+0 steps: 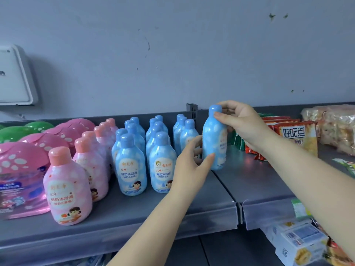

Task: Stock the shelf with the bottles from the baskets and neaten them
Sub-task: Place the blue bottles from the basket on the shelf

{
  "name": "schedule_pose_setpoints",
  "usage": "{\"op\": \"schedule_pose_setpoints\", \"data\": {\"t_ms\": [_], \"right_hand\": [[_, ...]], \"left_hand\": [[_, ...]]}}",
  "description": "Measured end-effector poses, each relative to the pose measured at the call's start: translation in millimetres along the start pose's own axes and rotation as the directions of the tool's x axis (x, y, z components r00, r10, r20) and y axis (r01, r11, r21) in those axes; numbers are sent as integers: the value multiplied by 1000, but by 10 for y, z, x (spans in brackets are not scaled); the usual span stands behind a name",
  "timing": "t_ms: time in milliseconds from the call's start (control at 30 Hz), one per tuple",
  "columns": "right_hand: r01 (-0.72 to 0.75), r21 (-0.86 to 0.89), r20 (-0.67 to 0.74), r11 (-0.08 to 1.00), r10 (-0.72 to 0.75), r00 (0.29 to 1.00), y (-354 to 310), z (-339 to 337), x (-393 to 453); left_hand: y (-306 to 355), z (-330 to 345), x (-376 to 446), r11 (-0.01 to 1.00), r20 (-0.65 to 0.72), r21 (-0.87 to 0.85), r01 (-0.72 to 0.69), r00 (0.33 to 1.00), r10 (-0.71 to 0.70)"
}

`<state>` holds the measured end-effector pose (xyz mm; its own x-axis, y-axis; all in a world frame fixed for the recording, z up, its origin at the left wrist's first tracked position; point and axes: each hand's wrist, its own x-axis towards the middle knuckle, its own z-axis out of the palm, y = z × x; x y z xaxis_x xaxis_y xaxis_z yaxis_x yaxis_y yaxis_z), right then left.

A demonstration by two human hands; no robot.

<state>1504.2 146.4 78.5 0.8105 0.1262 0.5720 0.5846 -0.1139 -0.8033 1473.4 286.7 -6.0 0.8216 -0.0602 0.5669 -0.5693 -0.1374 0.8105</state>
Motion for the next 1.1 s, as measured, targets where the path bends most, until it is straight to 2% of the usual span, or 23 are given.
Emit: {"op": "schedule_pose_setpoints", "data": {"t_ms": [133,233,500,633,900,1033,1100], "right_hand": [[29,-91,-77,995,-36,996,184,118,53],[27,-122,-109,992,-40,993,275,217,109],[-10,-135,-130,991,-8,992,441,374,212],[-20,-173,-131,985,-3,991,509,460,223],[-39,-233,-135,972,7,991,636,541,215],[-12,-297,-115,955,-24,993,615,562,188],[-6,-329,-96,944,-27,995,616,552,174]], "left_hand": [[-72,43,15,975,-91,221,6,996,14],[-103,63,32,933,-124,353,67,992,-25],[-196,110,83,844,-154,525,112,987,-35],[-238,112,88,768,-145,627,132,988,-51],[-258,141,91,621,-155,744,249,967,-202],[-229,127,46,638,-177,716,285,957,-229],[-198,104,-14,713,-151,651,260,965,-214]]}}
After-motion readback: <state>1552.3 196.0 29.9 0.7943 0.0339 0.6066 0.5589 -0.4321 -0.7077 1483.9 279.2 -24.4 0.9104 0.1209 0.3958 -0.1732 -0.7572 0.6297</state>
